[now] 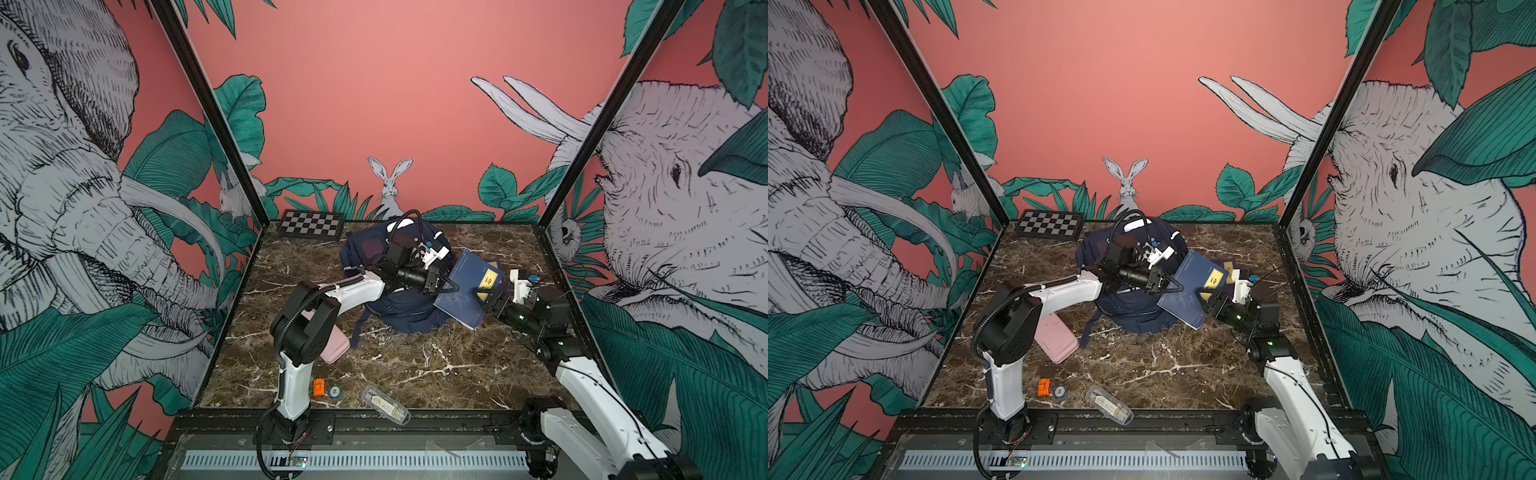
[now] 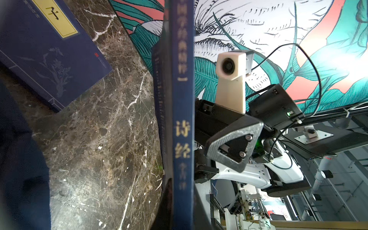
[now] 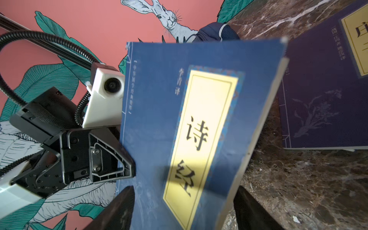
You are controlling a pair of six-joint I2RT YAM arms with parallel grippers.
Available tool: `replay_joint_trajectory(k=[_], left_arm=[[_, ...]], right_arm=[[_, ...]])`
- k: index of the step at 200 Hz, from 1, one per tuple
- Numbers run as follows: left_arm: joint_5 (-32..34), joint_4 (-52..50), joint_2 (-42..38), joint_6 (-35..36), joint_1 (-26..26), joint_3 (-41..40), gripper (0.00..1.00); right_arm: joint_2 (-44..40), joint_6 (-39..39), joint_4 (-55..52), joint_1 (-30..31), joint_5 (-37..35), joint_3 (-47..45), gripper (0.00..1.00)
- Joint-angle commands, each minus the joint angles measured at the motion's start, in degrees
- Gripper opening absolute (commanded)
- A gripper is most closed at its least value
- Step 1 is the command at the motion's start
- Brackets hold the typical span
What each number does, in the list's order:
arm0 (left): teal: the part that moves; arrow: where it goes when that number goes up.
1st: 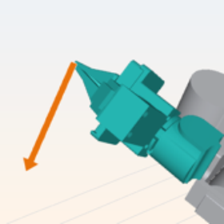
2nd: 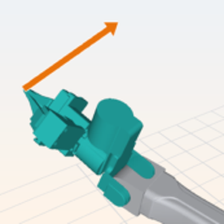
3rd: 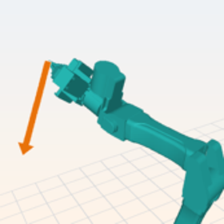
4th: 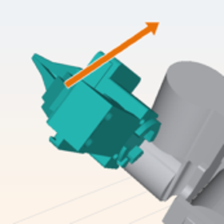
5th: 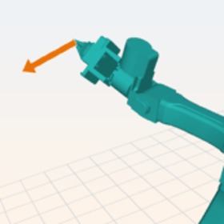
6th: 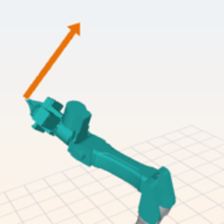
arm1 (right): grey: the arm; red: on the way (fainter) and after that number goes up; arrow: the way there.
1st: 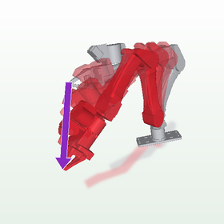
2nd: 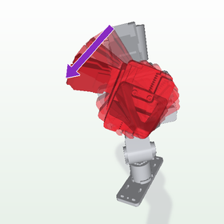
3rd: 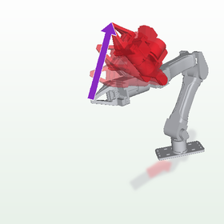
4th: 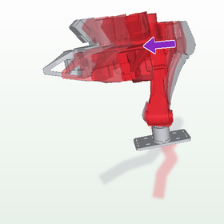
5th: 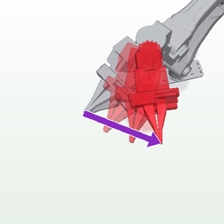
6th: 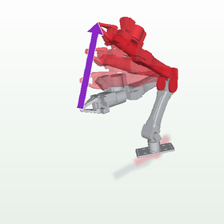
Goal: Pack books, pencil case, and school supplies into a backpack
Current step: Pick up the book from the middle-right of the table.
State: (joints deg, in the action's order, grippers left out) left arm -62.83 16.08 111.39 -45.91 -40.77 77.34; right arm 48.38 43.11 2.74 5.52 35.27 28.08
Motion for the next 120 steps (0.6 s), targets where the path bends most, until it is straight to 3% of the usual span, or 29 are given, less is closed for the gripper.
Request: replay_joint_trajectory(k=[1, 28, 95, 120], left_arm=[[-1.8, 5.1, -5.1, -1.5, 1.5, -0.7, 0.0], [-2.8, 5.4, -5.6, -2.1, 2.5, 0.0, 0.0], [-5.5, 11.6, -4.3, -6.6, 2.3, -1.7, 0.0], [-5.7, 13.9, -3.9, -8.4, 2.3, -2.3, 0.0]], right_arm=[[-2.5, 0.5, 4.0, -0.8, 2.5, -1.0, 0.77], [-4.1, 0.1, 4.2, -1.6, 3.4, -3.8, 0.78], [6.8, 11.0, 37.2, -2.1, 16.5, -5.8, 0.81], [7.5, 12.1, 39.9, -2.0, 18.6, -5.3, 0.79]])
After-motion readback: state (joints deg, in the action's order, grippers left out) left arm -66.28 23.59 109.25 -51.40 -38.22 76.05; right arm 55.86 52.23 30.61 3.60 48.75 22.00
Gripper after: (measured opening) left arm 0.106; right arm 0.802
